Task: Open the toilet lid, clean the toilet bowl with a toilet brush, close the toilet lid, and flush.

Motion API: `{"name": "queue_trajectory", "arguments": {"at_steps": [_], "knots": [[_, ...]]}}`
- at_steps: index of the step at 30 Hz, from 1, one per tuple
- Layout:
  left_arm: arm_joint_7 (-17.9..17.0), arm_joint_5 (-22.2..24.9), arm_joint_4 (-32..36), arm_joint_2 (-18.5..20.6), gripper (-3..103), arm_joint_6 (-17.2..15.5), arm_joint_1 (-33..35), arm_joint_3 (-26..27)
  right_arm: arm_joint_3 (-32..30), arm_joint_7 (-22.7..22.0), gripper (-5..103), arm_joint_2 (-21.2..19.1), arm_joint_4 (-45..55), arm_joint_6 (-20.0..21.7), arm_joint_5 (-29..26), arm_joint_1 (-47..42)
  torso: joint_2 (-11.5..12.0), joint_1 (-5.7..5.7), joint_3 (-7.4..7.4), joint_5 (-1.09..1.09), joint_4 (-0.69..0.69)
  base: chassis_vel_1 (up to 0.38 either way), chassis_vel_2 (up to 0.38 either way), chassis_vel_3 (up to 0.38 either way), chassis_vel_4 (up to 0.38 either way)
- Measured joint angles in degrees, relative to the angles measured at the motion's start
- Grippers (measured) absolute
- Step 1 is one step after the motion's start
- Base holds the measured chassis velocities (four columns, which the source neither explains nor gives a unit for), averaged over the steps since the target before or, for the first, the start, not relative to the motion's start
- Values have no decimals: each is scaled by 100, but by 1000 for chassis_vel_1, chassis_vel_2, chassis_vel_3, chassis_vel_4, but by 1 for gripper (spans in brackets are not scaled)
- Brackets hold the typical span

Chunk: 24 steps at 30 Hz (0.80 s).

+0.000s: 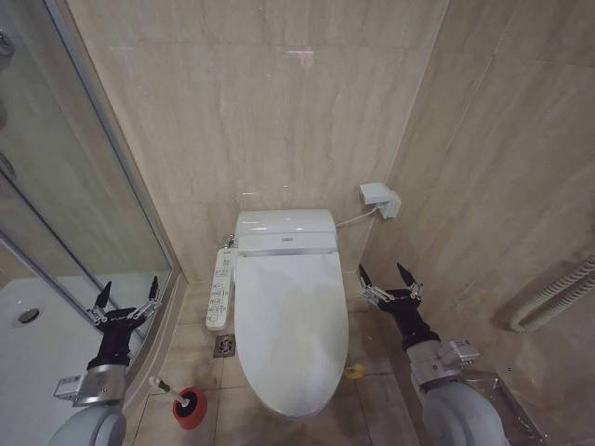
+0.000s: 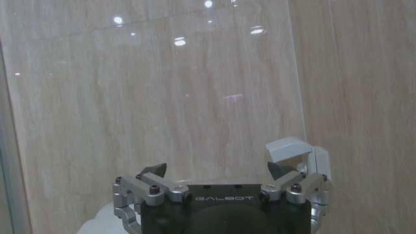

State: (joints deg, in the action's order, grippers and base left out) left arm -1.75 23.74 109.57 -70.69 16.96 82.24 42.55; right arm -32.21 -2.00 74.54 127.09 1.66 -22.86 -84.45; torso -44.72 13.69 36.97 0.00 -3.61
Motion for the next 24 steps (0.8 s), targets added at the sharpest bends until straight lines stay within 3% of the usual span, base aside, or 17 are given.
{"name": "queue_trajectory", "arguments": {"at_steps": [8,11,17,24], "knots": [[9,325,-799,445,100,-74,-547,-131,0,0,100,0,0,0,0,0,1,0,0,-2,2,0,0,0,0],[94,484,-1262,795,100,-48,-980,-321,-1,-1,100,0,0,0,0,0,1,1,0,-1,0,0,0,0,0],[239,622,-1714,1129,100,-71,-1590,-693,-1,0,100,0,1,0,0,0,1,1,0,1,0,0,0,0,0],[220,692,-2152,1160,100,-118,-2284,-1103,-1,0,100,0,0,0,0,0,1,1,1,1,-2,0,0,0,0]]}}
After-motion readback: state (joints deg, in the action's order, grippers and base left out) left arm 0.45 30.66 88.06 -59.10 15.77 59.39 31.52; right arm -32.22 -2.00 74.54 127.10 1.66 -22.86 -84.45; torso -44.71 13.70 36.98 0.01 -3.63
